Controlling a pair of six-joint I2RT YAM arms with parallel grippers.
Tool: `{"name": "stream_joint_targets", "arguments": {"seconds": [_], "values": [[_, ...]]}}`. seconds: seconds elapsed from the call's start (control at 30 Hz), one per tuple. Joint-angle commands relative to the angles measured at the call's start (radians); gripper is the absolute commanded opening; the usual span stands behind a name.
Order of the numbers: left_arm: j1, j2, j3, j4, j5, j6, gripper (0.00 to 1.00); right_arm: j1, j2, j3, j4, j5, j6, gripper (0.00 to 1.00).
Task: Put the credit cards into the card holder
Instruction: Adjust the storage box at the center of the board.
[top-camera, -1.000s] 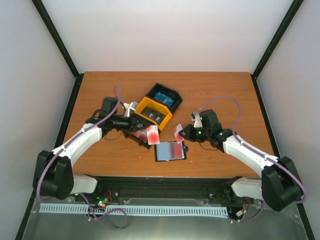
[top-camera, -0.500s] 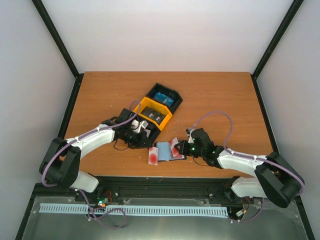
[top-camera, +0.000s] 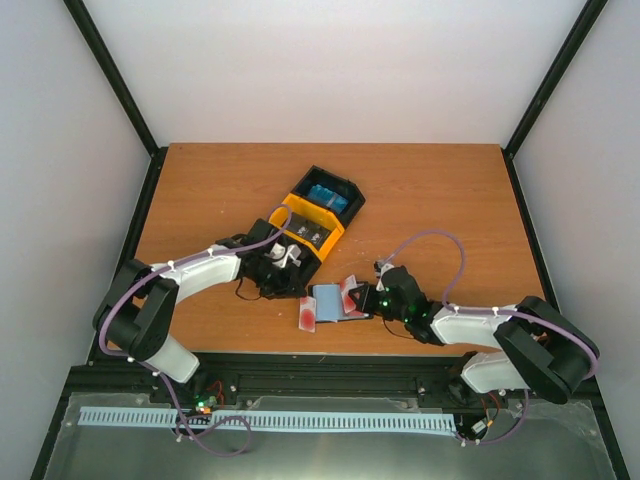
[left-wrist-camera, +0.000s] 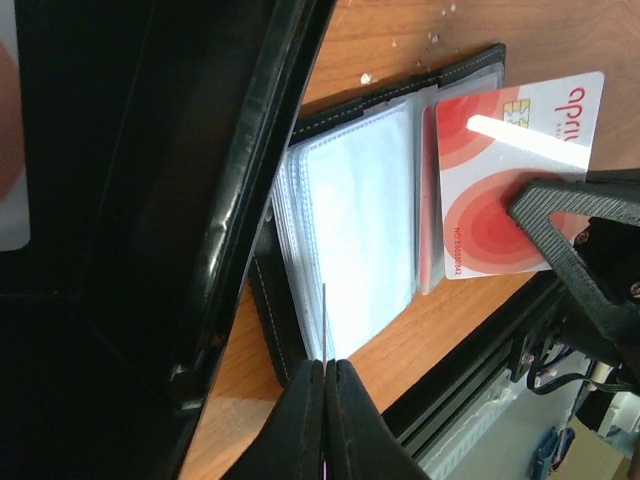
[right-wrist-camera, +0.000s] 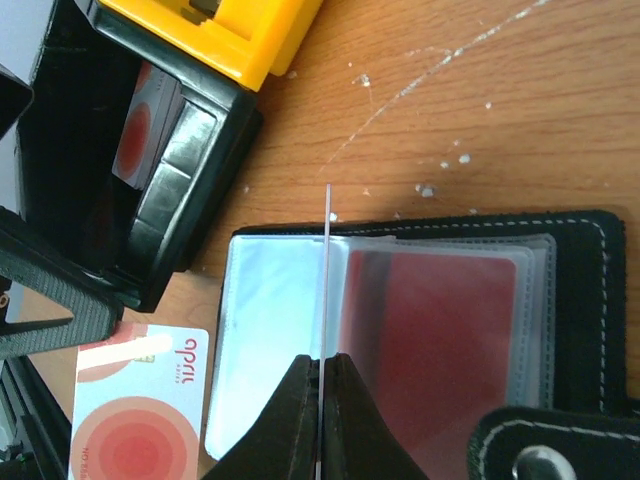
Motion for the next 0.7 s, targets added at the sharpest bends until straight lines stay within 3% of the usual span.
{"name": "stream_joint_targets", "arguments": {"seconds": [0.0,0.43,0.67], "values": [[-0.007,0.021,0.019,-0.012,-0.072,-0.015,0.01,0.013,0.017,-0.038,0.088,0.009,0.009,0.03],[-0.008,-0.012,0.124,-0.179,-0.43,-0.038,0.01,0.038,0.128,-0.035,0.19,-0.046,0.013,0.03],[-0.008,-0.059,0.082,-0.101,-0.176,-0.038,0.01,0.039,0.15,-0.042,0.206,-0.03,0.046,0.03]]}}
